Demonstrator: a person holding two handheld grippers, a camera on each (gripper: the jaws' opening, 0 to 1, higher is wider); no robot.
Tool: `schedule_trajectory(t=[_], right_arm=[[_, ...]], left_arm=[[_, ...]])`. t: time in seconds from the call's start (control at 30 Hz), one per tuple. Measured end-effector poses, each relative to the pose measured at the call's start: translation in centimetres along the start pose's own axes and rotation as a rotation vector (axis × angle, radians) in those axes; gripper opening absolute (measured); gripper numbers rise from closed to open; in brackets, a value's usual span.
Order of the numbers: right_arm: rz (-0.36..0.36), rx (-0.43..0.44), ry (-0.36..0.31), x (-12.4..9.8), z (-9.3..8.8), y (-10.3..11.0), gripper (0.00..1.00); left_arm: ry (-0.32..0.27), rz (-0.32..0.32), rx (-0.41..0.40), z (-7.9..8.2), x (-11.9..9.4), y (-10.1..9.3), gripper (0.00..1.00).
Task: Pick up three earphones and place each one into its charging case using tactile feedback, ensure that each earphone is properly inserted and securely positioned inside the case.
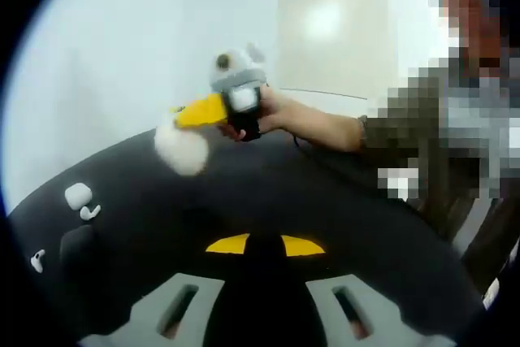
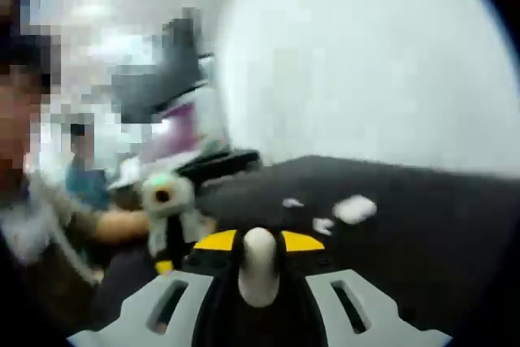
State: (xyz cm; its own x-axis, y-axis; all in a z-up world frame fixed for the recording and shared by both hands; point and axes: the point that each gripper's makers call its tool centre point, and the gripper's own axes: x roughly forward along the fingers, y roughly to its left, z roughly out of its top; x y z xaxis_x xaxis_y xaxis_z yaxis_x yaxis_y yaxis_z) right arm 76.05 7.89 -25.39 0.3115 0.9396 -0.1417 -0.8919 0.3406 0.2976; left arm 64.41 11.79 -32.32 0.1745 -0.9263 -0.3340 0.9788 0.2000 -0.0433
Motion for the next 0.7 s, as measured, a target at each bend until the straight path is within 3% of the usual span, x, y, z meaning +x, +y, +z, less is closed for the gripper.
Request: schedule_trajectory(t=[0.07,0.1,0.23,0.4,0.53,0.63,0.7], right_arm=[[-0.114,0.081,0.009,-0.5,-0.6,-2.6,0.21],[-0.136,0.083,0.008,-0.6,-0.8,-3.4,0.21],[-0.176,0.194,-0.058,-1.0,-0.5,-5.1,0.21],[-0.184,0.217,-0.096,-1.0,0.1,-5.4,0.21],[-0.004,0.220,-0.135,1.0,1.9,-0.7,0.21],[0.140,0.188,-0.185,2.2,3.0,4.6,0.21],[0.218,0.167,-0.202,2.6,3.5,7.3,0.21]], left_arm=[[0.005,0.000,0.002,-0.1,0.0,0.0,0.10],[0.006,0.000,0.001,-0.1,0.0,0.0,0.10],[0.006,0.000,0.001,-0.1,0.0,0.1,0.10],[0.006,0.002,0.000,-0.1,0.0,0.1,0.10],[-0.023,0.034,-0.020,0.4,-0.2,0.9,0.11],[-0.102,0.072,-0.069,1.8,-0.7,2.0,0.22],[-0.193,0.063,-0.111,3.2,-1.3,2.3,0.28]])
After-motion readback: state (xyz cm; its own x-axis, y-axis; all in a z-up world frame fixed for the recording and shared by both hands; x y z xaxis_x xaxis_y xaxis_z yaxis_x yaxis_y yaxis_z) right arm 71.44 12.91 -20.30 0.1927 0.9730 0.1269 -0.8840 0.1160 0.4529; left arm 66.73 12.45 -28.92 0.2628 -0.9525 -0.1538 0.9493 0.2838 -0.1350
